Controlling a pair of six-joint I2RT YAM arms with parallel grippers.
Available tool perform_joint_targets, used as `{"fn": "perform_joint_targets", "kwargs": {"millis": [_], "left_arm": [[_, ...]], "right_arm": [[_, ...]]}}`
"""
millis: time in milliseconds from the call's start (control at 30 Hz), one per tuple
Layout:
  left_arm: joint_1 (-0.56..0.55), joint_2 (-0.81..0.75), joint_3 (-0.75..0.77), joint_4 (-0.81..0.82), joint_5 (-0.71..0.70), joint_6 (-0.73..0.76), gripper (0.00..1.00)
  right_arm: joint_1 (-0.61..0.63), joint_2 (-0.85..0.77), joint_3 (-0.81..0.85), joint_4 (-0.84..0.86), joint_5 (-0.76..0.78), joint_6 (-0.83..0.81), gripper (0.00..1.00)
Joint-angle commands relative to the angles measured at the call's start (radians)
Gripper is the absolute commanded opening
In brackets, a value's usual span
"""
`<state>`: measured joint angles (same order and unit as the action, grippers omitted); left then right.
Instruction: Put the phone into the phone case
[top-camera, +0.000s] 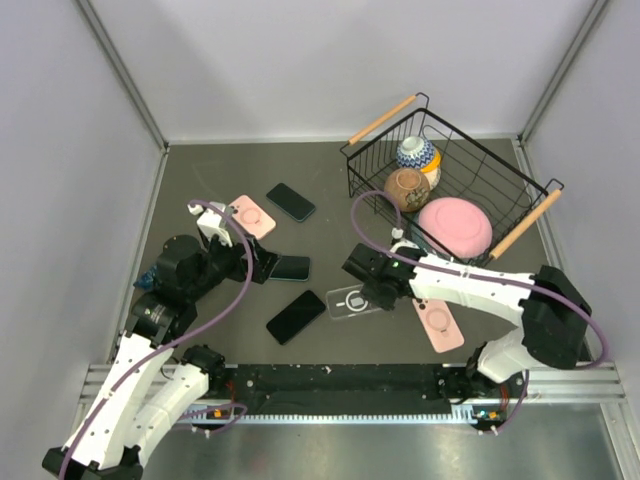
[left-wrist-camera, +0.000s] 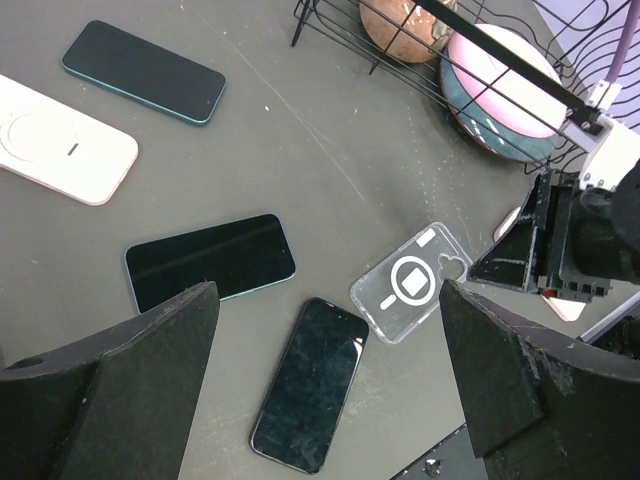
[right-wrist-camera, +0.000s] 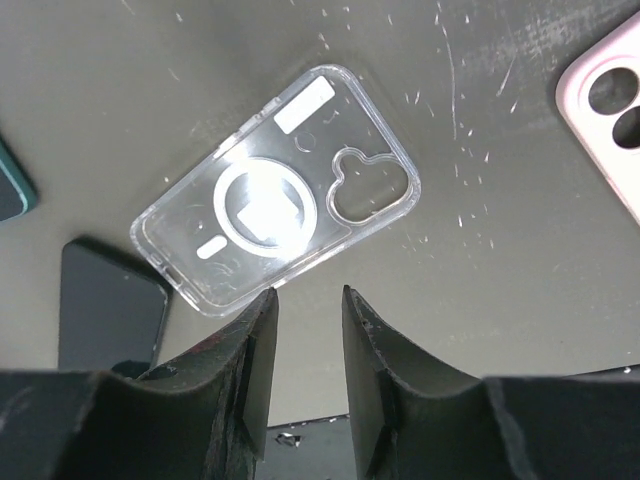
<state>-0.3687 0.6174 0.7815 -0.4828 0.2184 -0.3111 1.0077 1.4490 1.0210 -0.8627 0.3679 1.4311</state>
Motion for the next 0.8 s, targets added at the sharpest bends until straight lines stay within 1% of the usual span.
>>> {"fn": "perform_joint_targets", "kwargs": {"millis": [0, 133, 267, 767], "left_arm": [[-0.001, -0.01, 0.019, 0.015, -0.022, 0.007, 0.96], [-0.003, -0.016, 0.019, 0.015, -0.028, 0.007, 0.96], [-0.001, -0.018, 0.019, 0.015, -0.024, 0.007, 0.96], [-0.003, -0.027, 0.018, 0.015, -0.027, 0.007, 0.96]], "right_arm": [[0.023, 0.047, 0.024, -0.025, 0.037, 0.098, 0.32], [0.026, 0.083, 0.005, -0.025, 0.016, 0.146, 0.33], [0.026, 0.102, 0.002, -0.025, 0.023, 0.147, 0.34], [0.037, 0.194, -0.018, -0.019, -0.015, 0.244, 0.37]]}}
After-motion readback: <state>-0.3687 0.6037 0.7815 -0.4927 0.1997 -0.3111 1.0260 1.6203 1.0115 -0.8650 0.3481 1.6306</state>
